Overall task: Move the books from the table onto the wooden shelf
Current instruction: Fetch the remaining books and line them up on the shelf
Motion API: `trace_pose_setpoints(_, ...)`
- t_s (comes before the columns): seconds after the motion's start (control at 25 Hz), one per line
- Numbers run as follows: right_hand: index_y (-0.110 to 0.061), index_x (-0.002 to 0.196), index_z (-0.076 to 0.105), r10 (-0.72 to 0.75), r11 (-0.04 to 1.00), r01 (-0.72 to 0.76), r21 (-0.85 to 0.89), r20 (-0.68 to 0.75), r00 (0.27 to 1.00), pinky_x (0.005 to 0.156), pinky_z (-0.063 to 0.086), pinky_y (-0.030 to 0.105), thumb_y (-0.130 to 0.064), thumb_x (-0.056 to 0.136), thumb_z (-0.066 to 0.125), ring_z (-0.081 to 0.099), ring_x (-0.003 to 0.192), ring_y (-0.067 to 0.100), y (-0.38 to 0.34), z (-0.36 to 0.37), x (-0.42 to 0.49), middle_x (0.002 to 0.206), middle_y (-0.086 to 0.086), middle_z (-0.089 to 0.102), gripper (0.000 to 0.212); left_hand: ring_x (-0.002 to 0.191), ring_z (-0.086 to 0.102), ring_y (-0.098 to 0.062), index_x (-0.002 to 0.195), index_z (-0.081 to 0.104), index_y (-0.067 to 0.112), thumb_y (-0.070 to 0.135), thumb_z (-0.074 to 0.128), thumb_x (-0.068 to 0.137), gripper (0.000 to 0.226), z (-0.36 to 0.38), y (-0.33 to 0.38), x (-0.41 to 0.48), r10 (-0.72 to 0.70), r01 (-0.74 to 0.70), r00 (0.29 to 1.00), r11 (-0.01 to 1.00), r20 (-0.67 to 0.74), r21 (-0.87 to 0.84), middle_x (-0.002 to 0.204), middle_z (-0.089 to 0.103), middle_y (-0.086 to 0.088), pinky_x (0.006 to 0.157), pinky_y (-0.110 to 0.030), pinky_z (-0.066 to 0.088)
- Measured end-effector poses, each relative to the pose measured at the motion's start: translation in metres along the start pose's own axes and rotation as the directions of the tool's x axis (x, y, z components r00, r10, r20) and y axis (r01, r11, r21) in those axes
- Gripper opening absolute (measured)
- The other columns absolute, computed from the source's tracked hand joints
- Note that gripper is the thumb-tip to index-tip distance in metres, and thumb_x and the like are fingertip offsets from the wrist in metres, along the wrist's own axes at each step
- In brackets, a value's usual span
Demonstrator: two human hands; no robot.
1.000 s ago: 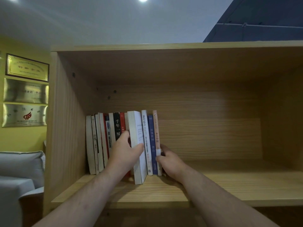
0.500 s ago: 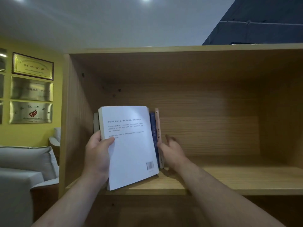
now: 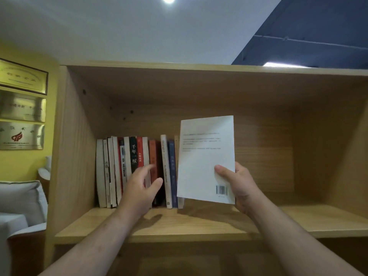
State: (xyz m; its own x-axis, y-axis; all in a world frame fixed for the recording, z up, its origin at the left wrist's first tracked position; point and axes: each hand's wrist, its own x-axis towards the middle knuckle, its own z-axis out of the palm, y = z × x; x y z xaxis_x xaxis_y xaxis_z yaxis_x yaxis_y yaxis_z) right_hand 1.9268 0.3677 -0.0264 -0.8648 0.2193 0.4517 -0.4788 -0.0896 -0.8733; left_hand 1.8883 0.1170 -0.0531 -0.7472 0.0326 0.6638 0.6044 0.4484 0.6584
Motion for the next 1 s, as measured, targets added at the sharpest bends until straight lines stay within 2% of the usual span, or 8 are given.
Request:
trace_pose_setpoints(0.12,-0.022,0.104,0.063,-0.110,0.971,0.078,-0.225,-0.131,0.985,0.076,0.063,0.047,-0.005,0.093,0.067,0.073,0.091,0.025,-0.002,-0.001,0.003,0.102,0.001,0.074,0.020,0.146,0.031,-0.015,0.148,0.044,0.027,0.032,0.059,0.098,0.053,0.003,-0.007,0.001,0.022,-0.016,0.999,0.992,-0.047,0.121,0.154,0.043,0.006,0.120,-0.045,0.031)
trace_pose_setpoints(0.2,-0.022,0.110,0.058,-0.184,0.921,0.117,-0.371,-0.150,0.971,0.069,0.060,0.034,-0.004,0.093,0.063,0.068,0.090,0.015,-0.001,0.012,0.002,0.100,-0.007,0.068,0.026,0.148,0.025,-0.015,0.148,0.046,0.027,0.033,0.059,0.097,0.053,0.004,-0.006,0.003,0.027,-0.020,0.999,0.978,-0.035,0.208,0.156,0.039,0.006,0.122,-0.045,0.027)
trace_pose_setpoints(0.32,-0.021,0.124,0.054,-0.189,0.842,0.111,-0.528,-0.095,0.977,0.078,0.061,0.036,-0.007,0.092,0.062,0.064,0.099,0.020,0.018,0.039,0.012,0.104,-0.005,0.062,0.036,0.150,0.019,-0.016,0.147,0.047,0.029,0.035,0.059,0.096,0.052,0.005,-0.008,0.006,0.009,-0.001,0.999,0.974,-0.034,0.226,0.160,0.033,0.007,0.122,-0.046,0.022)
trace_pose_setpoints(0.44,-0.022,0.125,0.053,-0.100,0.824,0.069,-0.562,-0.025,0.995,0.077,0.056,0.028,-0.006,0.094,0.060,0.059,0.095,0.013,0.035,0.065,0.018,0.098,-0.012,0.057,0.035,0.151,0.017,-0.015,0.145,0.049,0.030,0.034,0.060,0.096,0.050,0.004,-0.008,0.007,0.003,0.007,0.999,0.979,-0.049,0.203,0.161,0.031,0.008,0.122,-0.046,0.020)
trace_pose_setpoints(0.56,-0.022,0.125,0.049,-0.059,0.803,0.088,-0.589,0.068,0.996,0.067,0.049,0.015,-0.003,0.097,0.056,0.058,0.091,0.008,0.040,0.079,0.018,0.092,-0.018,0.054,0.035,0.151,0.017,-0.015,0.144,0.050,0.029,0.033,0.060,0.096,0.049,0.003,-0.007,0.006,0.007,0.002,0.999,0.983,-0.046,0.186,0.160,0.032,0.008,0.122,-0.045,0.019)
trace_pose_setpoints(0.76,-0.027,0.143,0.045,0.120,0.896,-0.019,-0.444,0.201,0.972,0.060,0.054,0.016,-0.026,0.104,0.054,0.066,0.096,0.005,0.042,0.078,0.013,0.115,-0.009,0.064,0.039,0.149,0.023,-0.015,0.142,0.052,0.027,0.028,0.062,0.096,0.047,0.004,-0.006,0.004,-0.025,0.036,0.995,0.993,-0.100,0.111,0.156,0.035,0.007,0.121,-0.044,0.025)
trace_pose_setpoints(0.92,-0.040,0.154,0.034,0.194,0.872,-0.019,-0.488,0.310,0.931,0.093,0.048,0.026,-0.039,0.110,0.034,0.058,0.120,0.008,0.050,0.067,0.016,0.141,-0.009,0.057,0.044,0.141,0.034,-0.021,0.148,0.043,0.026,0.022,0.062,0.095,0.057,0.001,-0.011,0.005,-0.122,0.131,0.976,0.991,-0.183,0.040,0.144,0.042,0.004,0.117,-0.045,0.036)
trace_pose_setpoints(1.0,-0.041,0.158,0.027,0.189,0.847,-0.004,-0.531,0.296,0.936,0.100,0.047,0.031,-0.042,0.109,0.033,0.057,0.126,0.012,0.054,0.070,0.022,0.144,-0.006,0.056,0.049,0.141,0.034,-0.021,0.150,0.042,0.028,0.020,0.060,0.096,0.058,0.001,-0.012,0.008,-0.143,0.149,0.972,0.989,-0.184,0.021,0.144,0.042,0.004,0.117,-0.045,0.036)
